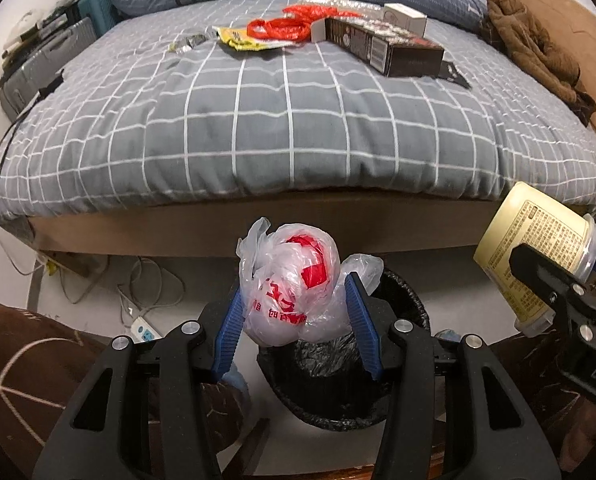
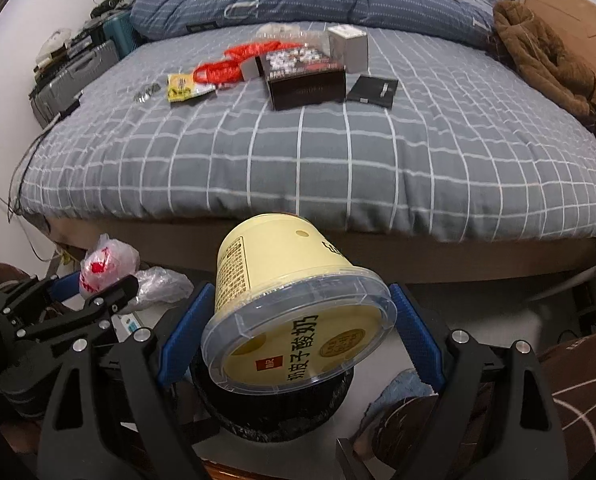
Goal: Collect trash
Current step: 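Carry the plastic bag and yellow cup with both tools over the black bin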
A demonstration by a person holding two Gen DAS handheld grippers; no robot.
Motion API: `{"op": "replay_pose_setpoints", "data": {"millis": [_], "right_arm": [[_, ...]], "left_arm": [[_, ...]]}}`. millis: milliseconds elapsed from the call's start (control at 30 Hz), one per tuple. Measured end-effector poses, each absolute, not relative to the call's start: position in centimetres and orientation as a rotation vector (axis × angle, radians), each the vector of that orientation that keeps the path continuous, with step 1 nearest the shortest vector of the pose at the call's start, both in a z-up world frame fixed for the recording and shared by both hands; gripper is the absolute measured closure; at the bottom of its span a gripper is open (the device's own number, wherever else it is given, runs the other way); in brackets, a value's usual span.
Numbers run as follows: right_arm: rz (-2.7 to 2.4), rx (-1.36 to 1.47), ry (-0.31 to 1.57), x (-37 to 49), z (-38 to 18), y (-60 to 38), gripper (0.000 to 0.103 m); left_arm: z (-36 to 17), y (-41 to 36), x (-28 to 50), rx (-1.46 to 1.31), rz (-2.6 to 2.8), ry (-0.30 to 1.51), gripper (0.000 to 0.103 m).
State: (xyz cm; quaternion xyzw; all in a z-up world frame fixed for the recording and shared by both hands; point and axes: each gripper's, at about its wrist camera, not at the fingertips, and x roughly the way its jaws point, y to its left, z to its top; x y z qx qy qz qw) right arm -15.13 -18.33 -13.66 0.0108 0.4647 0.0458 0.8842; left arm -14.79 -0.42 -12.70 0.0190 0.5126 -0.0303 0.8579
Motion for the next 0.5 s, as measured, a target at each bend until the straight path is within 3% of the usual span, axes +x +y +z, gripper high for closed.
{"op": "replay_pose_setpoints", "data": {"millis": [500], "right_arm": [[0.091,0.023,1.125,-13.1,-20.1,-17.9,0.019]], "left_arm": [[-18.9,0.0,-12.4,0.061,-0.053,1.198,0.054]]}}
